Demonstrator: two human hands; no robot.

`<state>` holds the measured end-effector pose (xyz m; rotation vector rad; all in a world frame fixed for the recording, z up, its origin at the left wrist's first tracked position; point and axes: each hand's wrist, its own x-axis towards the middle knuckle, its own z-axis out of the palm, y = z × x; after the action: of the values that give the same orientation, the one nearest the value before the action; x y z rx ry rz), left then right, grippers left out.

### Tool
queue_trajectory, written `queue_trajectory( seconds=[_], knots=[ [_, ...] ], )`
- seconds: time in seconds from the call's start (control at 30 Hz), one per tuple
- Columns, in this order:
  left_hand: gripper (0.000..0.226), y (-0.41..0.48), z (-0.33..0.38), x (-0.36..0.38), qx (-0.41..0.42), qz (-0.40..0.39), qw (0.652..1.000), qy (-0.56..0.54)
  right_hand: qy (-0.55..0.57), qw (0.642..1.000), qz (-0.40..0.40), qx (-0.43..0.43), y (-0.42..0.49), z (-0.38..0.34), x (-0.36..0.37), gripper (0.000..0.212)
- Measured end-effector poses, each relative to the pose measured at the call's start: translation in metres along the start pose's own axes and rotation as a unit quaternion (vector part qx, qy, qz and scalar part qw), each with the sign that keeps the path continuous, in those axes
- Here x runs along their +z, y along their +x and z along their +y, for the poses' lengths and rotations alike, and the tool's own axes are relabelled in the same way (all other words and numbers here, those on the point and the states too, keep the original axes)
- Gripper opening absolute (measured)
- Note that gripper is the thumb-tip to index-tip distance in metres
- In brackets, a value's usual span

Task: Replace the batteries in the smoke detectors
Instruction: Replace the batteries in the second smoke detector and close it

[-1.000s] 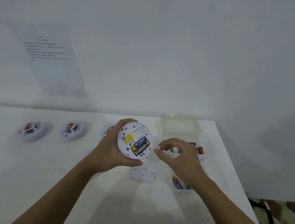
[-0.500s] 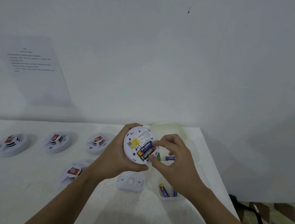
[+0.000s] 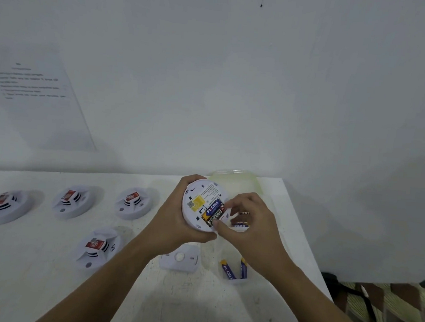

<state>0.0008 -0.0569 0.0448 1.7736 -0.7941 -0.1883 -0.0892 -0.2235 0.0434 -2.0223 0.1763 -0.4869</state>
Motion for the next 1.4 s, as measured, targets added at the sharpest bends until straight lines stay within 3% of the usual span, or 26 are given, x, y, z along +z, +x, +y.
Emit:
queue_trajectory(
  seconds=[0.17, 0.63, 1.0, 1.4],
  knots=[
    [0.095, -0.003, 0.0, 0.001, 0.007, -0.001, 1.0, 0.016, 0.041, 0.999, 0.01, 0.013, 0.003, 0.002, 0.0, 0.015],
    [0.095, -0.004, 0.0, 0.007, 0.015, 0.015, 0.999, 0.034, 0.106, 0.994, 0.017, 0.037, 0.001, 0.014, 0.008, 0.018],
    [0.094, -0.003, -0.002, 0.003, 0.013, 0.019, 1.0, 0.018, 0.04, 0.998, 0.039, -0.03, -0.005, 0.006, -0.003, 0.017],
    [0.097, -0.008, 0.0, 0.007, 0.016, 0.016, 1.0, 0.006, 0.202, 0.978, 0.023, 0.037, -0.005, 0.002, -0.02, 0.006]
  ],
)
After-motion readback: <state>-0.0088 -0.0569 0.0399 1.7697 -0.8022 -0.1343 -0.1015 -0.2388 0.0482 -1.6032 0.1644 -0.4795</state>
